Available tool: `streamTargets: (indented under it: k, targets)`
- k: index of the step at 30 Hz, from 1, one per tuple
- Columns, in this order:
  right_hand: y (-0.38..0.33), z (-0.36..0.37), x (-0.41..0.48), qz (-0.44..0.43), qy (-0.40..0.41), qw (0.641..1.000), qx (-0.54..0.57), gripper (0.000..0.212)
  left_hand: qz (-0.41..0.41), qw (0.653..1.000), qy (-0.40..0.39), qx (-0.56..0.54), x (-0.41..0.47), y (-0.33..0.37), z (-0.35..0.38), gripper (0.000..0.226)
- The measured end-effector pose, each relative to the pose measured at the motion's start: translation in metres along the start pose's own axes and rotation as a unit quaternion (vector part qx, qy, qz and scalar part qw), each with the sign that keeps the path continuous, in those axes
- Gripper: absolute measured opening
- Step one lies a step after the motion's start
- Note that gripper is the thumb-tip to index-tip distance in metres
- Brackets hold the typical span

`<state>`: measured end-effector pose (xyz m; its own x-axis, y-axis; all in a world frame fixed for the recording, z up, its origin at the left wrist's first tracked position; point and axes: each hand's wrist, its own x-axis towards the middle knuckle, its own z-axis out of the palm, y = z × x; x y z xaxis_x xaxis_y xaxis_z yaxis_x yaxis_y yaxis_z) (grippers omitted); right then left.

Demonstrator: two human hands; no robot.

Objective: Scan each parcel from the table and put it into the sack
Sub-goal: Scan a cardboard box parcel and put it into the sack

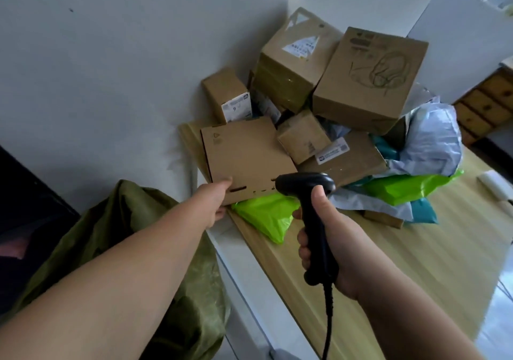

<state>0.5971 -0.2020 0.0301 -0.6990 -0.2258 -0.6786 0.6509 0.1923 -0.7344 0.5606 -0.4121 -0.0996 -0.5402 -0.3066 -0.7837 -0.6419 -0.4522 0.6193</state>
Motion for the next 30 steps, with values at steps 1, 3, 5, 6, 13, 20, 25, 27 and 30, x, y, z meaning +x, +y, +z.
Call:
streamTargets:
  k: [1,3,5,6,13,20,25,27,30]
  targets:
    - [0.001,-0.003,0.001,0.000,0.001,1.000,0.003,0.086,-0.002,1.000,0.000,-0.008,0.004,0.000,0.000,0.060]
    - [0.003,-0.007,0.003,0.004,-0.001,1.000,0.006,0.086,0.002,1.000,0.006,-0.018,0.007,0.002,-0.001,0.056]
    - [0.004,-0.011,0.002,0.006,-0.004,1.000,0.005,0.086,0.006,0.999,0.005,-0.033,0.003,0.004,-0.003,0.053]
    - [0.003,-0.013,0.001,0.005,-0.005,1.000,0.004,0.086,0.009,0.999,0.003,-0.040,-0.001,0.006,-0.005,0.054]
    - [-0.011,-0.018,-0.005,-0.014,-0.039,0.999,-0.007,0.086,0.060,0.997,0.040,-0.029,-0.040,0.021,-0.017,0.040]
    - [-0.018,-0.028,-0.018,-0.025,-0.076,0.996,-0.029,0.087,0.083,0.991,0.104,-0.010,-0.083,0.015,-0.030,0.049]
    - [-0.018,-0.039,-0.023,-0.028,-0.086,0.995,-0.043,0.087,0.092,0.986,0.136,-0.029,-0.100,0.007,-0.028,0.047]
    - [-0.018,-0.042,-0.026,-0.029,-0.091,0.994,-0.046,0.087,0.093,0.985,0.143,-0.032,-0.106,0.004,-0.028,0.054]
    - [-0.018,-0.046,-0.033,-0.033,-0.092,0.994,-0.050,0.087,0.099,0.984,0.146,-0.034,-0.118,0.000,-0.028,0.059]
